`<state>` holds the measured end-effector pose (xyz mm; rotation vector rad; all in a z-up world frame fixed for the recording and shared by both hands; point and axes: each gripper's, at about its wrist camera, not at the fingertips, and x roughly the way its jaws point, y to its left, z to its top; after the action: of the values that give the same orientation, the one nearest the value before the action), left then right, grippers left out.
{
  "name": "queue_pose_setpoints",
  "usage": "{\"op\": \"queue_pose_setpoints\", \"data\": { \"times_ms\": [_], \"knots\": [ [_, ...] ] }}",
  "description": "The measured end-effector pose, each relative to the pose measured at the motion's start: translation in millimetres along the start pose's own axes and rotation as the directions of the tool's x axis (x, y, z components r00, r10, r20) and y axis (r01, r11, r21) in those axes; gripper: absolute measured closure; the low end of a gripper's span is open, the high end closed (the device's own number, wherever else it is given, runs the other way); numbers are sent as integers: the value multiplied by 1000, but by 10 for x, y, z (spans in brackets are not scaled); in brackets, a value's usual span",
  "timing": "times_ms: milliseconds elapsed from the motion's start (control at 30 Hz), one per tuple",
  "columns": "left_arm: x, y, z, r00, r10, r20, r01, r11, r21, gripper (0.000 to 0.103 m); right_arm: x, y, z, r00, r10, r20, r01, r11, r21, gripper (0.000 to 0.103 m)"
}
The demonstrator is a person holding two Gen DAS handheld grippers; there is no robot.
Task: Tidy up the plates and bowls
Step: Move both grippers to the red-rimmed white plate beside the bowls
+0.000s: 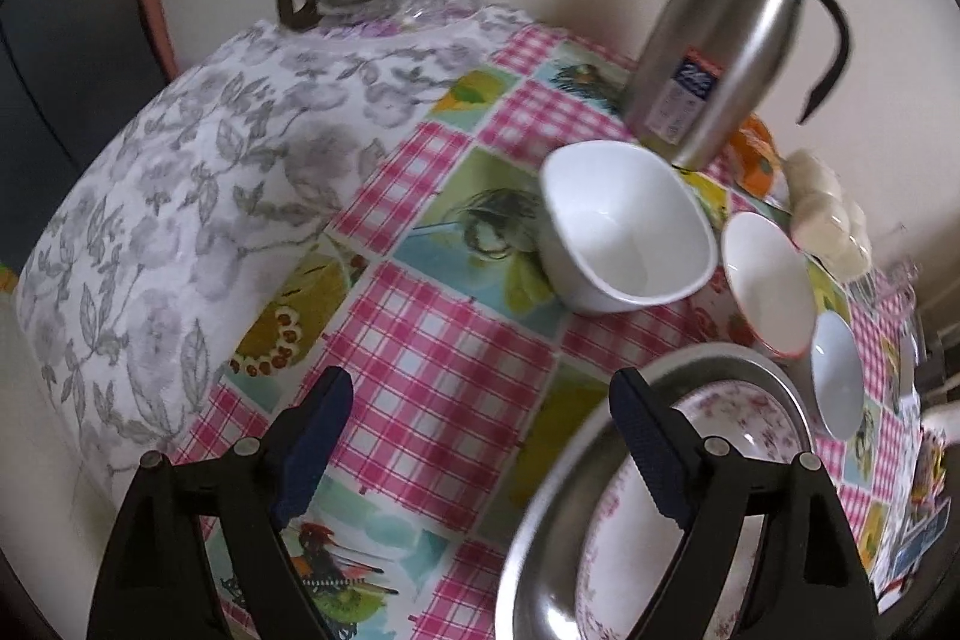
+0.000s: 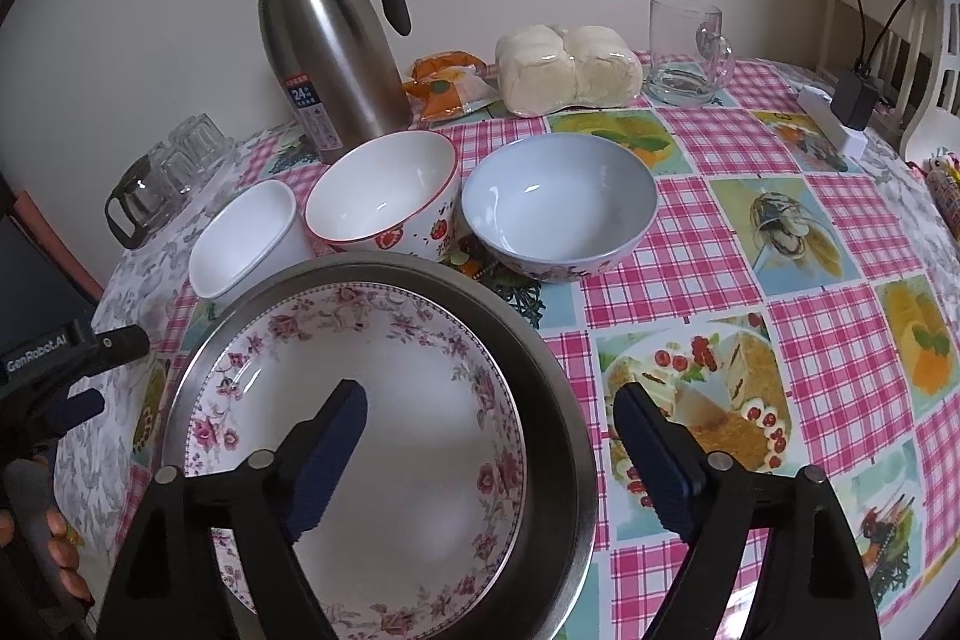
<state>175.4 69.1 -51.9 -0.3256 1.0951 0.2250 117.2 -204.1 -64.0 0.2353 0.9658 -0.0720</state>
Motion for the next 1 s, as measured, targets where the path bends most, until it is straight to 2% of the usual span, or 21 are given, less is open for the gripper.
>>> {"op": "queue_pose_setpoints", "data": {
  "times_ms": [233, 433, 600, 767, 833, 867, 1000],
  "knots": [
    [67, 167, 88, 999, 33, 12, -32, 998, -61, 15, 35, -29, -2, 1000, -5, 1, 5, 1000, 18, 3],
    [90, 219, 168, 998, 42, 37, -38, 995, -87, 15, 39, -42, 5, 1000, -10, 11, 9, 1000, 26, 1],
    [107, 196, 234, 997, 54, 55, -50, 996, -74, 15, 46, -43, 14, 1000, -16, 17, 15, 999, 30, 0],
    [40, 173, 303, 993, 54, 105, -47, 997, -63, 15, 44, -31, 52, 1000, -15, 26, 14, 1000, 23, 0],
    [14, 164, 324, 991, 52, 122, -45, 997, -58, 8, 39, -25, 67, 999, -15, 29, 14, 1000, 22, 0],
    [2, 160, 338, 991, 45, 130, -38, 998, -57, 0, 33, -23, 83, 999, -16, 35, 15, 1000, 24, 0],
    [-39, 138, 396, 986, 25, 165, -18, 999, -45, 0, 3, 14, 153, 998, -2, 56, 1, 1000, 24, 0]
  ]
}}
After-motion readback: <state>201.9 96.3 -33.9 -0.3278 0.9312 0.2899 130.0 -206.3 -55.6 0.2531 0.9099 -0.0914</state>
